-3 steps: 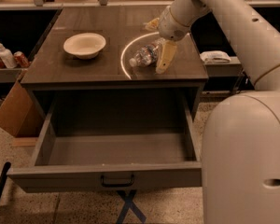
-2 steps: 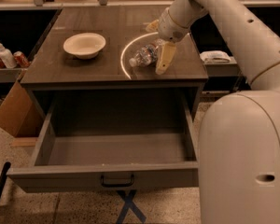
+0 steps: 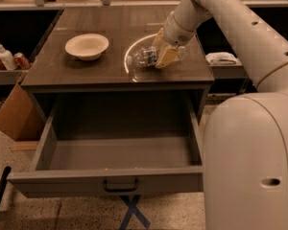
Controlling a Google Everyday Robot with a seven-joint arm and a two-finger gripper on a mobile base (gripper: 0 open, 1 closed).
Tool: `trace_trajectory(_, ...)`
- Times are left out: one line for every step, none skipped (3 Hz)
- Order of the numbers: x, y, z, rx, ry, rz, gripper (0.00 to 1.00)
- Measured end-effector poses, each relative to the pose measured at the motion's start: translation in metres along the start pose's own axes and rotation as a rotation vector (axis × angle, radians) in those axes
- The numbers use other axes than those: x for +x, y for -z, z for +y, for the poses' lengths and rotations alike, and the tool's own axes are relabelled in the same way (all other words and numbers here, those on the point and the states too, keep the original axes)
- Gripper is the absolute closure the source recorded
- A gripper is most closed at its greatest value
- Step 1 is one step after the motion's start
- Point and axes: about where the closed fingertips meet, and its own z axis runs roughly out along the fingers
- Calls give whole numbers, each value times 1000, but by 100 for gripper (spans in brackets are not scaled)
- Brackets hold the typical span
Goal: Place water bottle into top drawer
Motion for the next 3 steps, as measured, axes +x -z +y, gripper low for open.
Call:
trace_trajectory(-2,-1,3,-3,13,0,73)
trace_trajectory(-25,23,10,6,71,-13,96)
trace_trajectory(-53,53,36,-20,105,-45,100)
